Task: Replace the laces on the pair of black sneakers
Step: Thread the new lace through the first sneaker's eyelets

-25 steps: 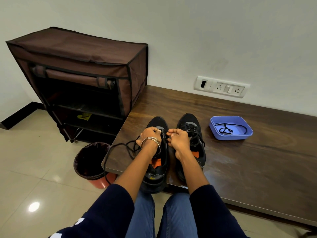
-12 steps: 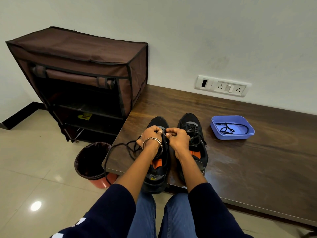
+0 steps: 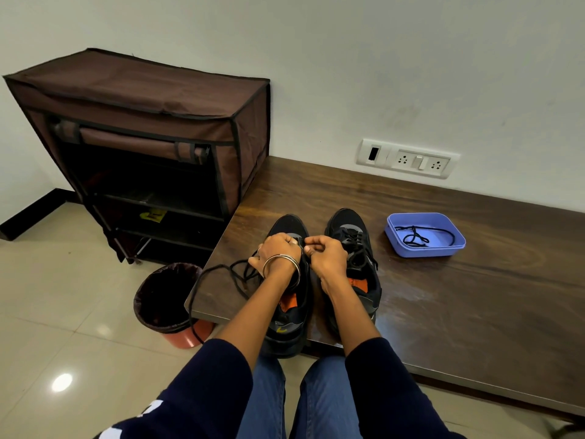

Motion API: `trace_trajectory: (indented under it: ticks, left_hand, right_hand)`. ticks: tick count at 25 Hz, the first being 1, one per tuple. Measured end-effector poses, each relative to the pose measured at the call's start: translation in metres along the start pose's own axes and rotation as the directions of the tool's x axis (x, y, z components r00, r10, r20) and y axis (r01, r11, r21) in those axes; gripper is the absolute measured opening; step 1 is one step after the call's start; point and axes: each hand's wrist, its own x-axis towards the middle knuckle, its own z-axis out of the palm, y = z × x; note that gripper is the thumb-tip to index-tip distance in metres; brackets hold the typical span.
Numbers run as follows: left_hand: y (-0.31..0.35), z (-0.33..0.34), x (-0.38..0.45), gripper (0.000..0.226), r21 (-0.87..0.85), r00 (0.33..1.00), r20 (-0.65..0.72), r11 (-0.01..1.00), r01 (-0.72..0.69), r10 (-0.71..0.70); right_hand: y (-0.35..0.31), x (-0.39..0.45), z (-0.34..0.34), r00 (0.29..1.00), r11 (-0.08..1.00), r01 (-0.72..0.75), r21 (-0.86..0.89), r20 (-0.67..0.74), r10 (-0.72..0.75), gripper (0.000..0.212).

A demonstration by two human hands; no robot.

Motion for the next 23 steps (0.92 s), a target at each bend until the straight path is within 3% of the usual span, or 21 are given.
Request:
trace_trajectory:
  ticks: [5, 9, 13, 15, 17, 23]
  left_hand:
    - [0.005, -0.004, -0.003, 0.025, -0.024, 0.997, 0.027, 0.997, 0.074, -0.074]
    - [-0.009, -0.016, 0.003, 0.027, -0.145, 0.985, 0.145, 0.986, -0.076, 0.098]
    - [-0.017, -0.03, 0.005, 0.015, -0.14, 0.936, 0.197, 0.953, -0.269, 0.293]
    - [-0.017, -0.032, 0.005, 0.019, -0.121, 0.92, 0.191, 0.938, -0.325, 0.343]
    - [-0.018, -0.032, 0.005, 0.019, -0.162, 0.931, 0.158, 0.939, -0.304, 0.329]
    - [-0.013, -0.024, 0.004, 0.008, -0.229, 0.985, 0.063, 0.963, -0.142, 0.16]
  right_hand:
    - [0.0, -0.001, -0.002, 1.0, 0.999, 0.002, 0.044, 0.014, -0.003, 0.015]
    - [0.0, -0.001, 0.0, 0.996, 0.988, -0.08, 0.129, 0.043, 0.076, 0.007]
    - [-0.011, -0.008, -0.011, 0.962, 0.946, -0.179, 0.27, 0.249, 0.111, 0.004]
    - [-0.016, -0.013, -0.014, 0.934, 0.958, -0.172, 0.231, 0.347, 0.084, 0.024]
    - [-0.017, -0.014, -0.014, 0.925, 0.968, -0.158, 0.193, 0.372, 0.077, 0.046]
    - [-0.019, -0.017, -0.019, 0.923, 0.958, -0.205, 0.199, 0.366, 0.121, 0.034]
